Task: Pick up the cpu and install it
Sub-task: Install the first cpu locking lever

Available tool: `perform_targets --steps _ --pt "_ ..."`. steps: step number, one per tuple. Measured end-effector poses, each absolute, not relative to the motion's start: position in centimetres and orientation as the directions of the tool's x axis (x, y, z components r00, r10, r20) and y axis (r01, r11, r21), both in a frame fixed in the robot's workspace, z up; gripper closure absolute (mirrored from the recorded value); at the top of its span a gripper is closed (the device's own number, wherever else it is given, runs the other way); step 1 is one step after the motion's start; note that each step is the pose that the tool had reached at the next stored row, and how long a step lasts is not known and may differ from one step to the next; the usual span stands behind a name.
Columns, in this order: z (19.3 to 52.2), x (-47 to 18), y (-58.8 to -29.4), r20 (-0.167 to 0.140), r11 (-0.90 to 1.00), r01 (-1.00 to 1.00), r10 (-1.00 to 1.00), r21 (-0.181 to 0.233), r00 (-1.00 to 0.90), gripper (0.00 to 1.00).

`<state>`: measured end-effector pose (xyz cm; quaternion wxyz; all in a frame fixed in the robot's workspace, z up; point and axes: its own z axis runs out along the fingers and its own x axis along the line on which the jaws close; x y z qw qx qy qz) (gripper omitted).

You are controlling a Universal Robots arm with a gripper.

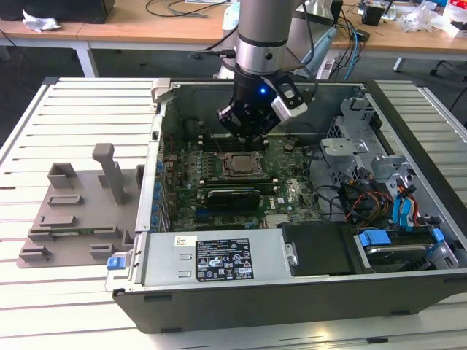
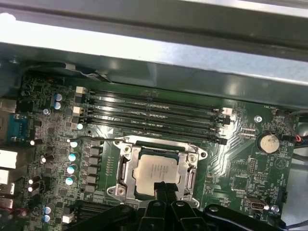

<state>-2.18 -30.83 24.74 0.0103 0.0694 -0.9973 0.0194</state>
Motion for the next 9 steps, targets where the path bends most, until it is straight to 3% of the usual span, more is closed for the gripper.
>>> perform_targets --steps 9 --pt "24.74 -3.0 -30.63 0.023 0.99 -0.139 -0.138 -0.037 -0.99 0.89"
